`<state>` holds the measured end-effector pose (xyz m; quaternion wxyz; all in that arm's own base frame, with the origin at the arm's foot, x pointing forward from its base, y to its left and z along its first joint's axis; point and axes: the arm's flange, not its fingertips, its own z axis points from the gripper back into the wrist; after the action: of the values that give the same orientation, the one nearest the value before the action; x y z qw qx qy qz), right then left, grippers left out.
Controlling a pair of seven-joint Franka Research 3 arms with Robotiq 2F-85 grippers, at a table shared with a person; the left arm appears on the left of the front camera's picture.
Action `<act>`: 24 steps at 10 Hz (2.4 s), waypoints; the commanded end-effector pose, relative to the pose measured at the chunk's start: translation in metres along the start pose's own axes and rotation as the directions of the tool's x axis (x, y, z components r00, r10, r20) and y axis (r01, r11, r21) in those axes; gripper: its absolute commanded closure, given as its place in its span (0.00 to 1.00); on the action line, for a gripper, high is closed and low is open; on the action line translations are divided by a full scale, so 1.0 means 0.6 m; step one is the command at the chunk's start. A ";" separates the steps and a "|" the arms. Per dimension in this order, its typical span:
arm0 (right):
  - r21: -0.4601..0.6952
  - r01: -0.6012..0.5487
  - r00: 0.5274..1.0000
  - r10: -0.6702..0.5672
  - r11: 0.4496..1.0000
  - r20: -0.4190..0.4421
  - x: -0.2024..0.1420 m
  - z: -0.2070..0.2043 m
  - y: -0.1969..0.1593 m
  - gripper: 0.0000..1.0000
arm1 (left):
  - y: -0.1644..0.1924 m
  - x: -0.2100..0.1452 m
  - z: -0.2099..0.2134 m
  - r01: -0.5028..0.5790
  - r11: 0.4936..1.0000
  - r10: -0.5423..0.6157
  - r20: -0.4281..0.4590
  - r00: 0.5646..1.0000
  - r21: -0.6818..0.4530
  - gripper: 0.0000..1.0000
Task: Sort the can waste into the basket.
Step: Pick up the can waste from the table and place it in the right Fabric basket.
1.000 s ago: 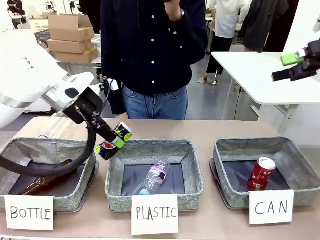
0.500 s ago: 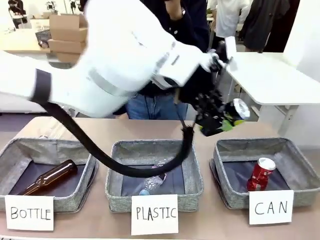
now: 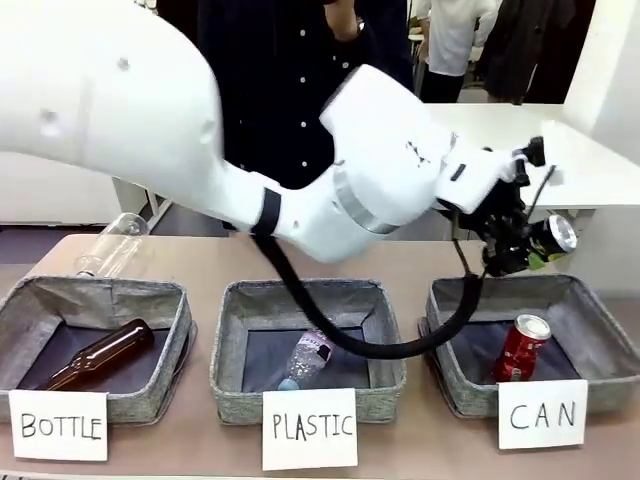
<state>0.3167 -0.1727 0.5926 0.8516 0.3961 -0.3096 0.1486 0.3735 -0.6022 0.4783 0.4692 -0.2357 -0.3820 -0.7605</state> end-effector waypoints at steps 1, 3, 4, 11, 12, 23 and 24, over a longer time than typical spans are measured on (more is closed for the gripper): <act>-0.019 -0.004 1.000 0.004 1.000 -0.009 -0.003 0.004 -0.002 0.00 | 0.053 0.043 -0.008 -0.046 0.998 0.045 -0.025 0.999 -0.047 0.59; -0.019 -0.004 1.000 0.004 1.000 -0.009 -0.003 0.004 -0.002 0.00 | 0.058 0.040 -0.012 -0.059 0.996 0.057 -0.030 0.998 -0.069 0.50; -0.019 -0.004 1.000 0.004 1.000 -0.009 -0.003 0.004 -0.002 0.00 | 0.050 0.033 -0.011 -0.058 0.995 0.053 -0.050 0.997 -0.087 0.00; -0.019 -0.004 1.000 0.004 1.000 -0.009 -0.003 0.004 -0.002 0.00 | 0.046 -0.005 0.024 -0.225 0.948 0.182 -0.198 0.963 -0.224 0.00; 0.000 0.001 1.000 -0.001 1.000 0.001 -0.002 0.003 -0.002 0.00 | 0.025 -0.026 0.053 -0.275 0.918 0.214 -0.226 0.950 -0.286 0.00; 0.267 0.073 0.984 -0.026 0.961 -0.178 0.078 -0.375 0.180 0.00 | -0.292 -0.365 0.746 -0.745 0.338 0.913 0.392 0.112 -0.575 0.00; 0.217 0.098 0.986 -0.066 0.971 -0.152 0.078 -0.358 0.165 0.00 | -0.321 -0.394 0.789 -0.734 0.384 0.871 0.485 0.086 -0.560 0.00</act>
<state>0.3941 0.0674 0.5667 0.8214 0.4902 -0.1897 0.2213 0.3063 -0.0660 0.5299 0.6111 -0.6816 -0.2222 -0.3354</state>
